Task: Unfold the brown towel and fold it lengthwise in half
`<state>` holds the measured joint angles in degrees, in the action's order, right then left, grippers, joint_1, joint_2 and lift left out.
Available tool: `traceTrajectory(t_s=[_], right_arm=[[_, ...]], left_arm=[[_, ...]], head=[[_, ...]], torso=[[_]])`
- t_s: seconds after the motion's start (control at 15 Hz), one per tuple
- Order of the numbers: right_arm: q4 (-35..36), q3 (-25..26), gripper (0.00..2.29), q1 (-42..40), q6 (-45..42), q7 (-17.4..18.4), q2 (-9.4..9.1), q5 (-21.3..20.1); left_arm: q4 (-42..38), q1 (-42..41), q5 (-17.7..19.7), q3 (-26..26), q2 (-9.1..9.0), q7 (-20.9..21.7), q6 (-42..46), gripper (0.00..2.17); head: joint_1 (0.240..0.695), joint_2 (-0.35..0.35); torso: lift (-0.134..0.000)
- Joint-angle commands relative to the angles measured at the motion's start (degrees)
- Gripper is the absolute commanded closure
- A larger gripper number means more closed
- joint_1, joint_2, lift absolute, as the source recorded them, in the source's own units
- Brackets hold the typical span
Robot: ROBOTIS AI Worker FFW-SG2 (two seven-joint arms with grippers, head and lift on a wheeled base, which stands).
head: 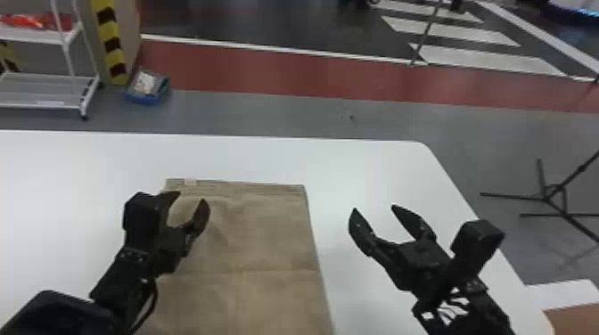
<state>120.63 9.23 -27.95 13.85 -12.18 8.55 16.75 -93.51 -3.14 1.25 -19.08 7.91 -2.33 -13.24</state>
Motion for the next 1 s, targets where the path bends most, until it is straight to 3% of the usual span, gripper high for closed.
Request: traceTrajectory(t_s=[0.0,0.33,0.53,0.67,0.93], right_arm=[[-0.05,-0.44,0.14,0.00,-0.17,-0.13,0.06,-0.14],[0.66,-3.87,0.14,0.18,-0.17,-0.83,-0.02,-1.81],[0.66,-4.66,0.14,0.44,-0.17,-0.92,-0.02,-2.51],[0.66,-4.75,0.14,0.62,0.00,-0.92,-0.02,-2.51],[0.39,-4.66,0.14,0.88,0.35,-0.92,0.15,-2.51]], left_arm=[[4.22,1.64,0.77,1.50,-0.09,-0.13,3.08,0.12],[11.51,6.21,2.71,3.26,-0.09,1.19,4.14,0.41],[13.10,7.18,4.20,3.79,-0.09,4.61,5.02,0.42],[14.50,8.06,4.20,3.88,-0.18,4.53,5.19,0.70],[15.20,8.85,4.29,3.88,-0.18,4.53,4.14,0.70]], head=[[0.695,-0.201],[0.695,-0.130],[0.695,-0.108],[0.695,-0.101],[0.695,-0.096]], torso=[[-0.119],[-0.119],[-0.119],[-0.119],[-0.119]])
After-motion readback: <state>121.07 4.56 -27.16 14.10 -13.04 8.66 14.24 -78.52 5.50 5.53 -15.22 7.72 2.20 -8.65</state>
